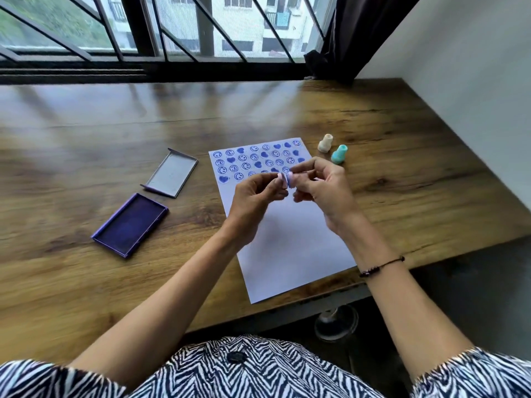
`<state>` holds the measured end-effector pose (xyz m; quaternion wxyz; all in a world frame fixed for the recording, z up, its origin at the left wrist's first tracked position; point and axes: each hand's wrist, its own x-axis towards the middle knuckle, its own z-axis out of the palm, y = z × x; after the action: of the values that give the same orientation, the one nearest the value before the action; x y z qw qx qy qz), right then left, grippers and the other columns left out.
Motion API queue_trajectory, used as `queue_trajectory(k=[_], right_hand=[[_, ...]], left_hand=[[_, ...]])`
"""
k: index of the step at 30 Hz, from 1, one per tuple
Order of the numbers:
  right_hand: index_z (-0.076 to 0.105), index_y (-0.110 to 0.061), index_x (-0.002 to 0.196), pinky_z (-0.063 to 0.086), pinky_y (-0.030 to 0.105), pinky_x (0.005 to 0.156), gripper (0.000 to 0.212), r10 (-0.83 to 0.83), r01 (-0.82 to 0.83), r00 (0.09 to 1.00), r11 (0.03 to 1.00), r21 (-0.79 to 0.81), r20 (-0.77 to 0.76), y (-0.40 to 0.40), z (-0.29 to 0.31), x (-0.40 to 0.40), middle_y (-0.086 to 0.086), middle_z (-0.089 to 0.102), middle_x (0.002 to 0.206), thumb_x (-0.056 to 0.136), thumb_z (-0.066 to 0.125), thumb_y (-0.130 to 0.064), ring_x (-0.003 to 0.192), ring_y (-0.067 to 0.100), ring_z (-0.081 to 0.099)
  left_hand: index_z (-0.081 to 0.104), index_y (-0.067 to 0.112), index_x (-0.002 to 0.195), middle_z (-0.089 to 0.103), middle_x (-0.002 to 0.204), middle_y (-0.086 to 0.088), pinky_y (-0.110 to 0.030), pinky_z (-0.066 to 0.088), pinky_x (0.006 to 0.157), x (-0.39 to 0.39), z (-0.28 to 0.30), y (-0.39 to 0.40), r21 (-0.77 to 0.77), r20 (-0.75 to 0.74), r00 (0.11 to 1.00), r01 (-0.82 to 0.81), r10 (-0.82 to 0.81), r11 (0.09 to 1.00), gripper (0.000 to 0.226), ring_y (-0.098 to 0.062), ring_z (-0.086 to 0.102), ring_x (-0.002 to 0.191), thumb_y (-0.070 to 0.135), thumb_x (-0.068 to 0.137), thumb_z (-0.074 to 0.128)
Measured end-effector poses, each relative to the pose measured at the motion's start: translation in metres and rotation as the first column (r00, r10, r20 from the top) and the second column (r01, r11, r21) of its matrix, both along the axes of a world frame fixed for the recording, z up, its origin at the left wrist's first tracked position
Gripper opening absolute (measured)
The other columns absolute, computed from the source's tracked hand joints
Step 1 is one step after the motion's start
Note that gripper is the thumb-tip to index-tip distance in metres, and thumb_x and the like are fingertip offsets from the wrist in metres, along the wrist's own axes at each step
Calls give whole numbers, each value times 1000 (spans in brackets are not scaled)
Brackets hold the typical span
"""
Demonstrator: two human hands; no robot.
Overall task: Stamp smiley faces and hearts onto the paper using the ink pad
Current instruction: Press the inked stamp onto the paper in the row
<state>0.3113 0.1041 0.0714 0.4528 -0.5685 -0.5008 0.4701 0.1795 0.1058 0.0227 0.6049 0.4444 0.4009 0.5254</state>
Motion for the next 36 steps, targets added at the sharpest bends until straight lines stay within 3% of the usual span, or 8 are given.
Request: queue_trajectory(k=[11,16,19,21,24,28,32,36], right_hand=[[63,-17,79,55,30,58,7,-77,57,986,989,134,147,-18,-10,1,6,67,71,79,70,-17,52,15,60],[63,-16,81,53,24,54,5,-131,116,988,978,171,79,-22,-11,3,8,69,73,81,68,-17,51,10,60],[64,-10,84,54,28,55,7,-132,106,974,984,140,186,-13,-8,19,7,68,72,80,67,-14,53,14,60],[65,-7,83,54,35,62,4,-181,122,906,977,175,382,2,-6,33,14,70,79,80,64,-10,65,23,64],[65,-5,87,52,41,73,15,-255,85,616,962,258,746,29,-3,59,20,68,94,80,52,-8,87,35,61],[60,-4,97,48,37,69,16,-173,7,357,983,183,918,56,-10,78,21,62,101,85,52,-10,91,37,60],[57,-5,100,51,41,75,17,-141,14,268,990,143,953,70,-15,83,21,63,103,84,56,-10,95,38,61],[54,-5,103,50,40,77,22,-96,41,244,995,88,965,73,-19,84,21,64,107,84,58,-14,98,39,60]], left_hand=[[65,20,85,67,71,3,-19,50,63,3,6,-7,69,-133,989,73,-63,995,9,-7,61,65,16,85,58],[63,17,87,63,71,4,-18,48,60,10,13,-3,119,-239,970,76,-46,990,8,-6,59,65,21,86,56],[63,14,91,64,73,1,-22,50,66,22,15,3,71,-322,943,118,-89,990,10,-11,59,68,18,87,54],[62,11,89,62,76,-7,-29,49,72,33,17,9,-8,-322,944,78,-77,997,12,-17,56,71,12,89,51],[62,5,90,59,71,-7,-28,48,70,47,20,14,-90,-305,951,34,-60,995,15,-19,54,68,7,89,47],[61,5,96,59,72,-5,-27,50,72,56,24,16,-116,-293,951,65,-97,991,17,-17,56,69,9,90,46],[62,1,100,63,81,-12,-35,52,80,63,27,18,-98,-320,943,67,-95,993,20,-21,58,76,9,90,47],[62,1,97,62,82,-15,-30,51,75,60,25,21,-107,-302,949,60,-89,992,19,-21,57,73,7,89,47]])
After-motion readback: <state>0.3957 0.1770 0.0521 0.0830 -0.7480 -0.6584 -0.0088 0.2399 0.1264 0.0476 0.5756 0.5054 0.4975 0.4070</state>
